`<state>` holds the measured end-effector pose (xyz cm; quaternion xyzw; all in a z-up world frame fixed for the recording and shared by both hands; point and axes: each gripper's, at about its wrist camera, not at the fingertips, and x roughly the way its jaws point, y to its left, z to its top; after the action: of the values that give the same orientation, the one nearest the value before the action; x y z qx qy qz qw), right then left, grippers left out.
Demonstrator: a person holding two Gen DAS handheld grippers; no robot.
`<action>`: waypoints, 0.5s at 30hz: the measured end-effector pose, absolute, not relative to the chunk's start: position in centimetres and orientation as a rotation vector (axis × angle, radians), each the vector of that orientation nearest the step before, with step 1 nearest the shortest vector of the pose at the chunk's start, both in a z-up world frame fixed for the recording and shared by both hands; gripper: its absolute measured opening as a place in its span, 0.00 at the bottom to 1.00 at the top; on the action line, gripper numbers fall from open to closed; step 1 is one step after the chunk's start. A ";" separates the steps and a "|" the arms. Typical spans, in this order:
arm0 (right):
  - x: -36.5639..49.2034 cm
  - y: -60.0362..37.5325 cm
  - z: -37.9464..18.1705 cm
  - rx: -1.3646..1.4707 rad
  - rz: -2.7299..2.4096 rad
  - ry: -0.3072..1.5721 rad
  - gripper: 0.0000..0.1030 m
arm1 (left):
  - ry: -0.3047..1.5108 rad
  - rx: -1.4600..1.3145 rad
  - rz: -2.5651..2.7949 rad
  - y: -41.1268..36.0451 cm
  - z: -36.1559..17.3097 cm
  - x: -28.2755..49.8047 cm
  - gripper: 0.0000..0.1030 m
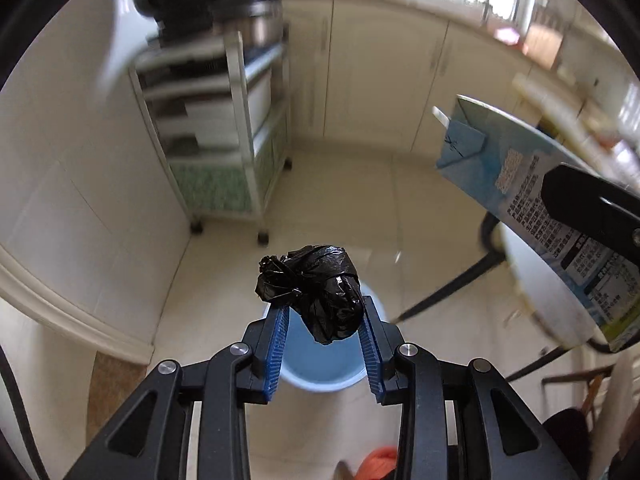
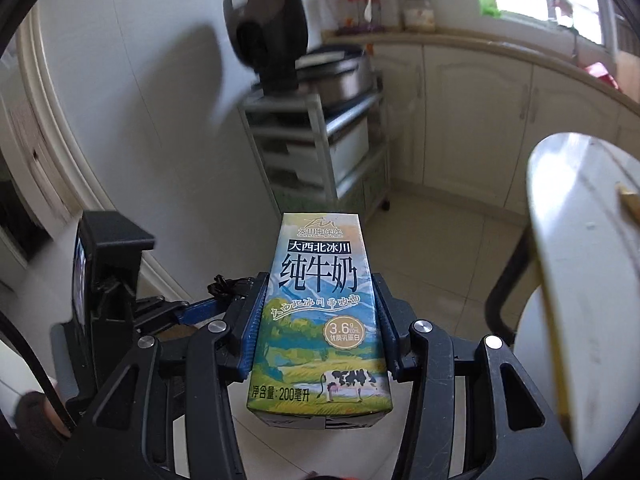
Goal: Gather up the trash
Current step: 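Grasp the black bag with the left gripper and carry both items to the blue bin, then open the left gripper over the bin while the right releases the milk carton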
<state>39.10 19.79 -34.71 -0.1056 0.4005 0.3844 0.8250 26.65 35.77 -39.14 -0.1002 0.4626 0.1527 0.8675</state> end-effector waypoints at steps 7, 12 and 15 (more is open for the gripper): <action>43.3 21.9 -42.6 -0.226 0.798 1.012 0.44 | 1.075 -0.268 0.280 38.0 -44.8 29.8 0.49; 45.5 23.2 -45.4 -0.205 0.799 1.062 0.44 | 1.115 -0.289 0.319 40.8 -46.1 30.1 0.61; 45.8 23.6 -45.9 -0.198 0.802 1.076 0.44 | 1.108 -0.306 0.364 42.3 -45.2 29.9 0.76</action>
<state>45.83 23.62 -45.93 -0.0915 0.4977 0.3711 0.7786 29.92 42.33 -45.23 -0.1438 0.5209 0.1713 0.8238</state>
